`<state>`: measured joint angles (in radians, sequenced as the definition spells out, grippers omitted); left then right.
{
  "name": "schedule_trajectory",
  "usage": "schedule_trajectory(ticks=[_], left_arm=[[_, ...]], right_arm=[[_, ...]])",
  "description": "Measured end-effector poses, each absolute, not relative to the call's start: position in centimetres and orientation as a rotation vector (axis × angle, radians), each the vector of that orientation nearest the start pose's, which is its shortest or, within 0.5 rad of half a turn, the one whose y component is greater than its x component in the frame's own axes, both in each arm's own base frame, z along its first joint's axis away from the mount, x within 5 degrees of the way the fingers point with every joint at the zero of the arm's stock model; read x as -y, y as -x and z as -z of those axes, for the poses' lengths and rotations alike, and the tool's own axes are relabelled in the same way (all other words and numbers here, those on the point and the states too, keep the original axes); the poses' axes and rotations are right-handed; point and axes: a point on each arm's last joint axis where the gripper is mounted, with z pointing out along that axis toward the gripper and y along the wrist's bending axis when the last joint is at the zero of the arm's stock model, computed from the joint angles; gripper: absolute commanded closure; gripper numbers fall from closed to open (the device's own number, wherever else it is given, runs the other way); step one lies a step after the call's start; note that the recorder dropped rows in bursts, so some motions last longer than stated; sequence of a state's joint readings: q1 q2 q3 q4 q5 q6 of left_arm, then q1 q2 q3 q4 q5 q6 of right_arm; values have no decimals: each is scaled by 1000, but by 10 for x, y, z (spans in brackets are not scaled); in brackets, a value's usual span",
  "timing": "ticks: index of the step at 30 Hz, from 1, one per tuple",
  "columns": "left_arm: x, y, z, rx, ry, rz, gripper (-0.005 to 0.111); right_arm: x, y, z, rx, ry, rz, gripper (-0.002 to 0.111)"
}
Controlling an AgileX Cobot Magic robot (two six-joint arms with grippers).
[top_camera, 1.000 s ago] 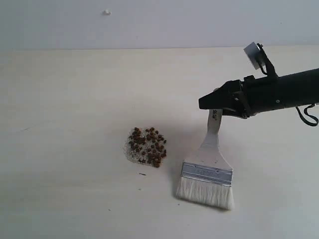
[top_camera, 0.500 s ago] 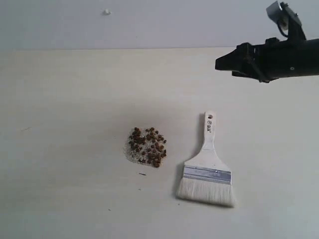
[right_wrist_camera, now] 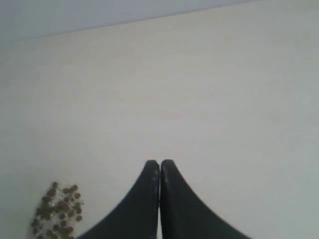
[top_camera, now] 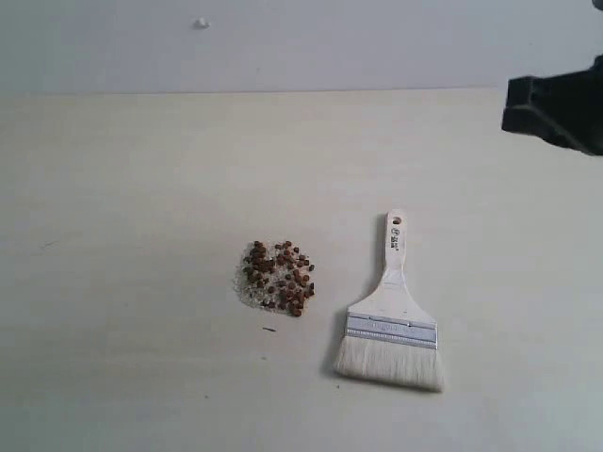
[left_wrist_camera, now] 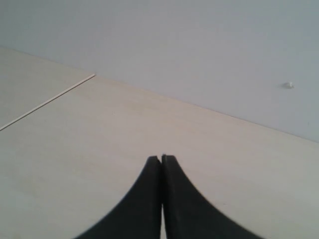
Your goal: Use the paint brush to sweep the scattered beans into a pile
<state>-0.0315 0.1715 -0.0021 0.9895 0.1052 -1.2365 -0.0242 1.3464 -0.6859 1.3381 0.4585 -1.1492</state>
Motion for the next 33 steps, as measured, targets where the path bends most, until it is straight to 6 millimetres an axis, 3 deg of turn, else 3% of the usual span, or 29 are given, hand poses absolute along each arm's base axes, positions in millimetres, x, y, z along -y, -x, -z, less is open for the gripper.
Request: schedule_trajectory(ticks=[7,14,22,33], left_arm=[[-6,-70,-198,-1694,251,134,107],[-6,-70,-198,-1694,251,134,107],[-6,-70,-198,-1694,251,134,107],[-6,-70,-198,-1694,251,134,107]], right_arm=[[-20,-174,-233,-2109,-26,-367,108],[-28,-114,-240,-1885,-12,-467,108],[-34,-87,-252,-1728,55,-530,108],[-34,-83,-255,-1700,60,-532,108]])
